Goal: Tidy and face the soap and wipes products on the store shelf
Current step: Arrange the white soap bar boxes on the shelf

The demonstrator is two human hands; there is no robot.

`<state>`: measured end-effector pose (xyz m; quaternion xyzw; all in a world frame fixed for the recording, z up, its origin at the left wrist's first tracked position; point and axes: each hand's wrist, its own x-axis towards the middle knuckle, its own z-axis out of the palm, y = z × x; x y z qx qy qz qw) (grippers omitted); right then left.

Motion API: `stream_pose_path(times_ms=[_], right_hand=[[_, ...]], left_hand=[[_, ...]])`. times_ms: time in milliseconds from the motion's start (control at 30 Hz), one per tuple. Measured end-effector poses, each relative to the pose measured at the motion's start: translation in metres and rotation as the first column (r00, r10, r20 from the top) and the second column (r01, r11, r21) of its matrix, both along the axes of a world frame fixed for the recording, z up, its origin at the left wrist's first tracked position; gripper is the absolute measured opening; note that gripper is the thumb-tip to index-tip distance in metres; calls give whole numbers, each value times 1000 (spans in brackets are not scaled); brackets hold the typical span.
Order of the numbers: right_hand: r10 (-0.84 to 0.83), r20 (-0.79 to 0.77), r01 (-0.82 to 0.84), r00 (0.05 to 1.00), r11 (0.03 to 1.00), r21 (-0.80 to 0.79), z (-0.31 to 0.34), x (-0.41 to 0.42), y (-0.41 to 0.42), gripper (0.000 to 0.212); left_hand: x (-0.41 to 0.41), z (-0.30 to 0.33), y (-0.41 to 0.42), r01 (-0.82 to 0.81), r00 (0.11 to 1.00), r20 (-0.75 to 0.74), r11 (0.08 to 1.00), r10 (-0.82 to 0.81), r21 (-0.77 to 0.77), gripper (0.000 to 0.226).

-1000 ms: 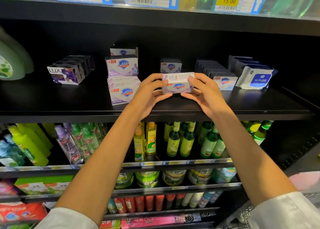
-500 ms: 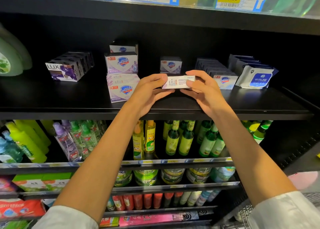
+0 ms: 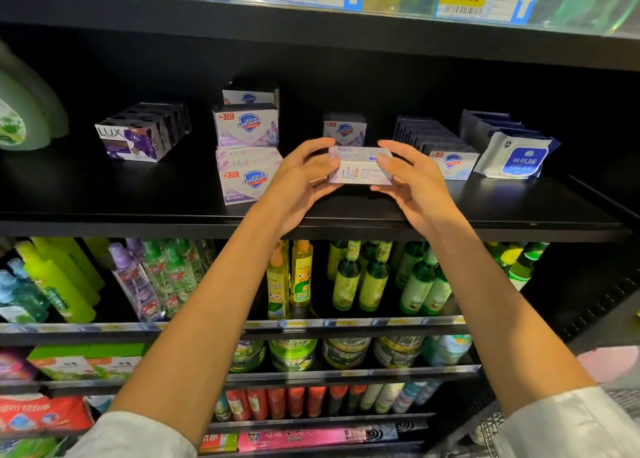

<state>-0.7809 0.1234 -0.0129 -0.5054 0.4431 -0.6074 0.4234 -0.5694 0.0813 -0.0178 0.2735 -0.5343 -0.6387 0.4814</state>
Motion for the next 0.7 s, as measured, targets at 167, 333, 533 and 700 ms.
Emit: stream_pose_path(times_ms=[167, 333, 533, 700], right_hand=[[35, -1, -35, 999, 999, -32, -1, 0, 1, 48], [48, -44, -50, 998, 998, -26, 0, 0, 1, 53], [22, 9, -22, 1000, 999, 23, 2, 4, 2, 41], [-1, -19, 2, 1000, 1000, 16, 1, 3, 4, 37]], left_hand=[[-2, 2, -1, -1, 1000, -6, 999, 1, 51, 44], [-2, -2, -5, -9, 999, 40, 1000, 8, 15, 44], [-2, -4, -5, -34, 998, 47, 999, 36, -38, 45], [0, -4, -3, -29, 998, 55, 996, 34, -85, 47]])
